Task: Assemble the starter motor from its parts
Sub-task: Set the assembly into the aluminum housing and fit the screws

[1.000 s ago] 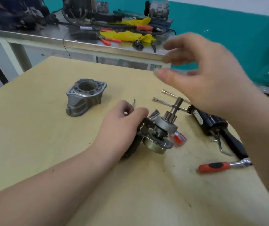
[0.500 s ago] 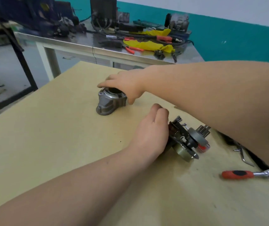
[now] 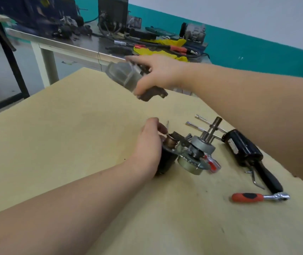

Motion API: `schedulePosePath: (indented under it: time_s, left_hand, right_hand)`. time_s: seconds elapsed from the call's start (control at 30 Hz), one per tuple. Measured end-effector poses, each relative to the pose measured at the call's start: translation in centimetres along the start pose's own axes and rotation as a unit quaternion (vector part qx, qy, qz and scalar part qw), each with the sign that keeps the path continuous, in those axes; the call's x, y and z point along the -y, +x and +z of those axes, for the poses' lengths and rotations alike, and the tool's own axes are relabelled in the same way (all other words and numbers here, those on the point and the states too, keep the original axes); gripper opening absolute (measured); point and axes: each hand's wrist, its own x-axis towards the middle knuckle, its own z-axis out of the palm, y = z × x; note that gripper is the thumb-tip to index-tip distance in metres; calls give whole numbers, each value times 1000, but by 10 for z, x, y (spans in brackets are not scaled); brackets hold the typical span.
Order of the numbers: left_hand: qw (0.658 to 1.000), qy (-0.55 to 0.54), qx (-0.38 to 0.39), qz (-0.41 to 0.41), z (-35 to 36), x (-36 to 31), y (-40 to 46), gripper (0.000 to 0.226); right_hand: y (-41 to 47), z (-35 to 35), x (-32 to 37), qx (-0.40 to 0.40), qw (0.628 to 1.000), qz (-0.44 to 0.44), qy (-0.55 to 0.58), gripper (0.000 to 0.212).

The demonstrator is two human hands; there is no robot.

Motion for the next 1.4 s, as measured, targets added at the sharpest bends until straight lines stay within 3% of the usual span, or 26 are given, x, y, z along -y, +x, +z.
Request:
schedulePosePath:
  time_s: [0.1,0.2,0.3,0.5,0.7,1.03,1.27,1.4]
  left_hand:
    - [999,-21,-6,40,-6,-1,10,39]
    - [996,18,-35,82,-10,-5,17,37]
    - [990,44,-46,124,-14,-5,27,33]
    - [983,61,-16,172,-9,-3,27,41]
    - [985,38,-9,167,-11,0,27,46]
    - [989,20,-46,142,-13,-7,25,44]
    - [993,-23,-8,117,-15,-4,28,44]
    - [996,-54,10,66,-18,-7,26,45]
  right_hand:
    - [-42,-28,-13,-85,994,4,62,78]
    - [-99,-44,-21,-177,984,16,-31,87]
    - [-137,-30,-29,-178,980,61,-66,93]
    - [-153,29,-58,-181,978,102,11,102]
    - [-150,69,-68,-301,933,96,172,100]
    - [-163,90,-66,-315,934,98,137,109]
    - [-152,109,-60,-323,917,66,225,124]
    - [-157,107,-76,-301,897,10,322,106]
